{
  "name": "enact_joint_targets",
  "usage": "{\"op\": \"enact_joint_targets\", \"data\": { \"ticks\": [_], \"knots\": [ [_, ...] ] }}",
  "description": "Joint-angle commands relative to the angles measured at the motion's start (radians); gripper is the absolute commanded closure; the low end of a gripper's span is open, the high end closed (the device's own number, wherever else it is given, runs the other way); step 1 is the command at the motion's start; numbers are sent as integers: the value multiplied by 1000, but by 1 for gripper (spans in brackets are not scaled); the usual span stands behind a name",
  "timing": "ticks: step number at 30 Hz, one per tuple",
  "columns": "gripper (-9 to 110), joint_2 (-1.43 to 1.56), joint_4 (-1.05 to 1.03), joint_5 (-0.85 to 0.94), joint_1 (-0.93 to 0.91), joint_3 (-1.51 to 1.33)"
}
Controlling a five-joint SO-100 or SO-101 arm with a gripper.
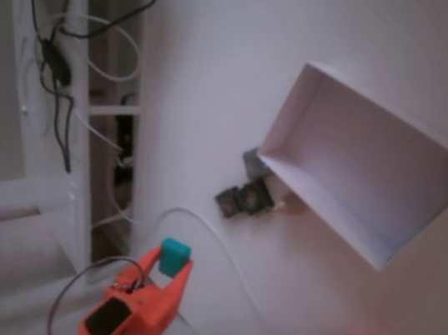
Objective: Grasp the green cube and put it in the bin.
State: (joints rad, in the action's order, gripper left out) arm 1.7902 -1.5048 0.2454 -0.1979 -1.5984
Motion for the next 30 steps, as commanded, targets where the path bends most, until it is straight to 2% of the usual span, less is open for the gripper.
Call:
{"op": "enact_joint_targets", "data": {
  "ticks": [1,6,17,25,30],
  "knots": [
    [110,98,-49,135,-204,-63],
    [110,71,64,212,-417,-166],
    [110,-179,264,364,-798,-104],
    [110,-354,268,410,-913,2],
    [110,-400,290,413,-911,44]
  ]
}}
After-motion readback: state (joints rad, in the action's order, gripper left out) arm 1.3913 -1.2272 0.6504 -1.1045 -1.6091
